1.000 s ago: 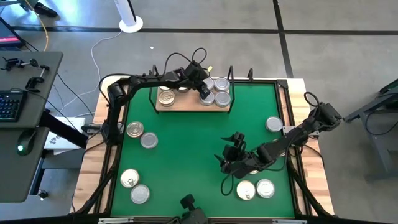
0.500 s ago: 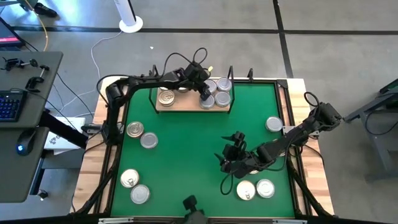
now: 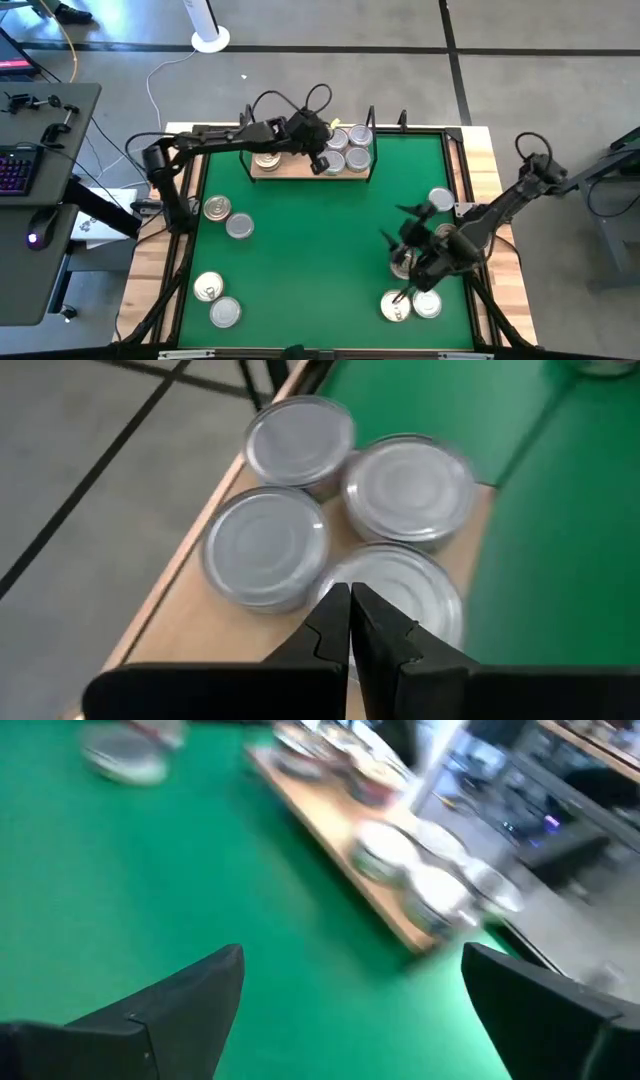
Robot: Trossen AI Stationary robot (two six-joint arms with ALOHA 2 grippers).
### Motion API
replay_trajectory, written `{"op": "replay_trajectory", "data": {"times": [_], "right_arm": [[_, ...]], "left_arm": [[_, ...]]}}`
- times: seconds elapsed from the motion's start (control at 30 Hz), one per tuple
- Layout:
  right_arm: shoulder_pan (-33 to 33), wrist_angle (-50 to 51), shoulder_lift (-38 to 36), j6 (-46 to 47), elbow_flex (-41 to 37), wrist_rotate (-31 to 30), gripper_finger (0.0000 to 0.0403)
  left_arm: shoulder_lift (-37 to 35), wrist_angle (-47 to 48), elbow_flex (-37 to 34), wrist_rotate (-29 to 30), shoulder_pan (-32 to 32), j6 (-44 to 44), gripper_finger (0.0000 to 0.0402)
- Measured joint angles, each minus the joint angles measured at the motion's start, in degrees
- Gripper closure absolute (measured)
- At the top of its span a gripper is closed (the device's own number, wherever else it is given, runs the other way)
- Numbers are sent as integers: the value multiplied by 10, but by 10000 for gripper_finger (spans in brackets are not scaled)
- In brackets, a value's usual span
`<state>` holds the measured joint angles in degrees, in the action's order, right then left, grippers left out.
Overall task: Stack canned seafood by type on shelf
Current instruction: Adjust the tuna cans on the shelf
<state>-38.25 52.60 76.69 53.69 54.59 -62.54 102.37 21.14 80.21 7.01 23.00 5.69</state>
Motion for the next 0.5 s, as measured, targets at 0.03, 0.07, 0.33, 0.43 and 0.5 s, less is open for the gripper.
{"op": "replay_trajectory", "data": {"times": [0.03, 0.07, 0.33, 0.43, 0.5], "right_arm": [[6, 42, -9, 38, -10, 1, 46], [17, 71, -16, 72, -23, 2, 54], [259, -34, -81, -21, -163, 57, 182], [382, -214, -96, -233, -204, 136, 248], [464, -321, -102, -359, -222, 215, 293]], "left_arm": [[-14, -11, -18, 0, -3, -2, 401], [-29, -21, -38, 0, -7, -6, 401], [-113, -109, -185, 12, -30, -41, 401], [-117, -116, -208, 12, -38, -51, 401], [-116, -114, -218, 11, -45, -52, 401]]}}
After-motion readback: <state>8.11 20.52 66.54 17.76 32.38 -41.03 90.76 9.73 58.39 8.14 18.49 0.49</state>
